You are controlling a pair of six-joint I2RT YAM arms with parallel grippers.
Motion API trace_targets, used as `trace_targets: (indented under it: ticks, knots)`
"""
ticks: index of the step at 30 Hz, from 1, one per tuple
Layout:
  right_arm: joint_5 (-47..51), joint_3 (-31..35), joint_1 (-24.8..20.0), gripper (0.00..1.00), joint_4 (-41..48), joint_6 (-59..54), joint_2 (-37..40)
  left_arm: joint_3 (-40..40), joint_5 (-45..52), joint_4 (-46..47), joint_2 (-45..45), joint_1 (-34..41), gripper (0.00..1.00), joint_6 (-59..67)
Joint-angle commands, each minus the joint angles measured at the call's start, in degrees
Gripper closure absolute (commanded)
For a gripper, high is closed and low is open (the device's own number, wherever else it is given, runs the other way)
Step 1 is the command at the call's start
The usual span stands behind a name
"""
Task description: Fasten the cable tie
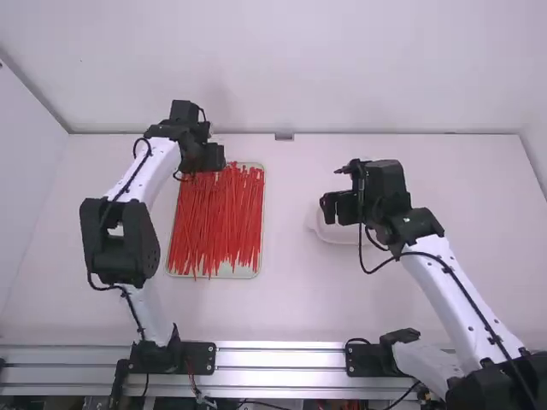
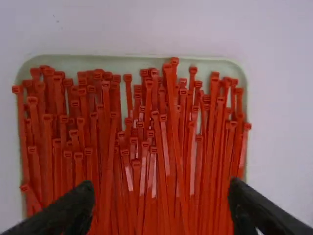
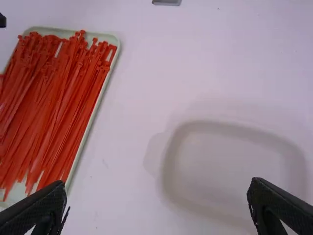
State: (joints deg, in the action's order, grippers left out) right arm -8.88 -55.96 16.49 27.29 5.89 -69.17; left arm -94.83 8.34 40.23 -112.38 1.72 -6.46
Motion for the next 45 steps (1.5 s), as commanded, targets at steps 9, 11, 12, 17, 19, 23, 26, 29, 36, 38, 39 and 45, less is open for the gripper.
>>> trace_targets:
  ticks: [9, 11, 12, 17, 19, 23, 26, 29, 36, 38, 39, 45]
  knots:
    - [-0.3, 0.4, 0.1, 0.02, 0.5, 0.3, 1.3, 2.3, -0.4, -5.7, -4.7, 0.5, 0.38, -0.5]
    - [-0.3, 0.4, 0.0, 0.02, 0.5, 0.3, 1.4, 3.1, -0.4, -6.7, -5.3, 0.5, 0.35, 0.4]
    - [-0.3, 0.4, 0.1, 0.02, 0.5, 0.3, 1.4, 3.6, -0.4, -7.3, -5.6, 0.5, 0.34, 1.0]
    - [-0.3, 0.4, 0.1, 0.02, 0.6, 0.3, 1.3, 6.4, -0.4, -10.3, -6.9, 0.5, 0.37, 1.8]
    - [-0.3, 0.4, 0.0, 0.02, 0.6, 0.3, 1.4, 7.5, -0.4, -11.4, -6.9, 0.5, 0.41, 1.9]
    - [-0.3, 0.4, 0.0, 0.02, 0.5, 0.3, 1.4, 10.0, -1.5, -14.0, -6.9, 0.5, 0.52, 2.2]
    - [-0.3, 0.4, 0.1, 0.02, 0.6, 0.3, 1.4, 11.2, -3.2, -14.9, -6.9, 0.6, 0.61, 1.8]
    - [-0.3, 0.4, 0.1, 0.02, 0.5, 0.3, 1.4, 13.2, -3.5, -17.3, -6.9, 0.6, 0.63, 1.9]
    - [-0.3, 0.4, 0.0, 0.02, 0.6, 0.3, 1.4, 18.1, -3.3, -24.4, -6.9, 0.6, 0.64, 3.7]
    - [-0.3, 0.4, 0.1, 0.02, 0.6, 0.3, 1.4, 19.1, -3.3, -25.7, -6.9, 0.6, 0.66, 4.0]
    - [-0.3, 0.4, 0.1, 0.02, 0.6, 0.3, 1.4, 19.5, -3.5, -26.2, -6.9, 0.6, 0.68, 3.9]
    - [-0.3, 0.4, 0.1, 0.02, 0.6, 0.3, 1.4, 20.2, -3.4, -26.8, -6.9, 0.6, 0.76, 4.0]
